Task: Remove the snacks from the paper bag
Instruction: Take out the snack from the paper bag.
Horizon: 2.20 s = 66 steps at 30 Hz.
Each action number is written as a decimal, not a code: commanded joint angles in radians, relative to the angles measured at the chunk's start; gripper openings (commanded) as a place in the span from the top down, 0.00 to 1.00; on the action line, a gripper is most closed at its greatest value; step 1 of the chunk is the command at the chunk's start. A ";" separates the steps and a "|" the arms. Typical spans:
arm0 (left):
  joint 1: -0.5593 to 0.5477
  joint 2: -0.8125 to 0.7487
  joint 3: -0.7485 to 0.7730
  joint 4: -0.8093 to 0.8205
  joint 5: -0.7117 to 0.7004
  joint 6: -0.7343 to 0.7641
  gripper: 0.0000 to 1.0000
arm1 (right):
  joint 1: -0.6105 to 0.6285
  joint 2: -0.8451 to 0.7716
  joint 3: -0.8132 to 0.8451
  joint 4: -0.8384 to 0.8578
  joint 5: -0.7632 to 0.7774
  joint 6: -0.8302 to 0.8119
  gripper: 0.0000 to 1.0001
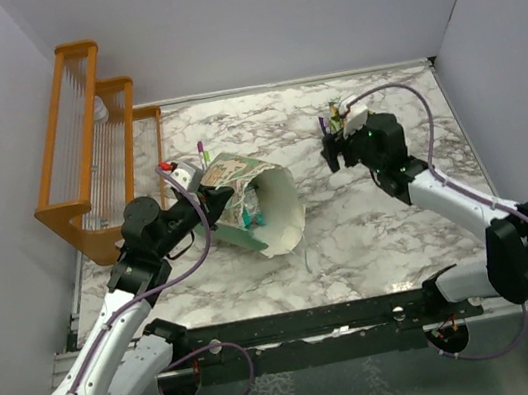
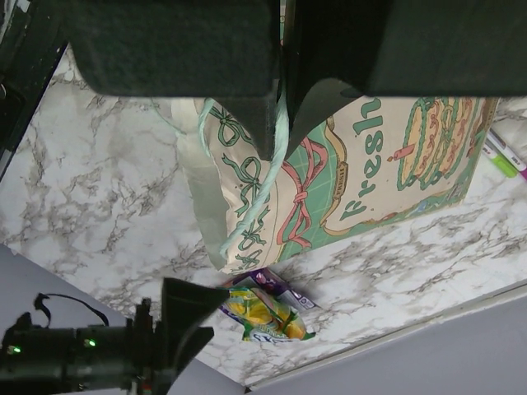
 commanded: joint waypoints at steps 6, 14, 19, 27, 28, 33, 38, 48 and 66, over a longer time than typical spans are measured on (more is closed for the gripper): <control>-0.001 -0.008 -0.010 0.045 0.047 0.048 1.00 | 0.228 -0.361 -0.286 0.189 -0.376 0.106 0.26; -0.002 -0.027 -0.017 0.054 0.011 0.064 1.00 | 0.466 -0.333 -0.385 0.365 -0.278 0.216 0.35; -0.002 -0.024 -0.018 0.071 0.029 0.044 1.00 | 0.587 -0.246 -0.453 0.597 -0.127 0.295 0.36; -0.002 -0.045 -0.019 0.067 0.061 0.035 1.00 | 0.743 0.004 -0.310 0.604 0.234 0.214 0.42; -0.002 -0.048 -0.020 0.068 0.063 0.032 1.00 | 0.749 0.031 -0.293 0.607 0.256 0.205 0.42; -0.001 -0.057 -0.023 0.075 0.099 0.015 1.00 | 0.755 0.144 -0.255 0.669 0.326 0.167 0.46; -0.001 -0.060 -0.027 0.086 0.117 0.006 1.00 | 0.754 0.232 -0.216 0.688 0.325 0.136 0.45; -0.002 -0.031 -0.028 0.106 0.160 -0.014 1.00 | 0.754 0.386 -0.124 0.733 0.330 0.127 0.22; -0.001 -0.028 -0.033 0.120 0.174 -0.025 1.00 | 0.753 0.592 0.012 0.674 0.459 0.230 0.27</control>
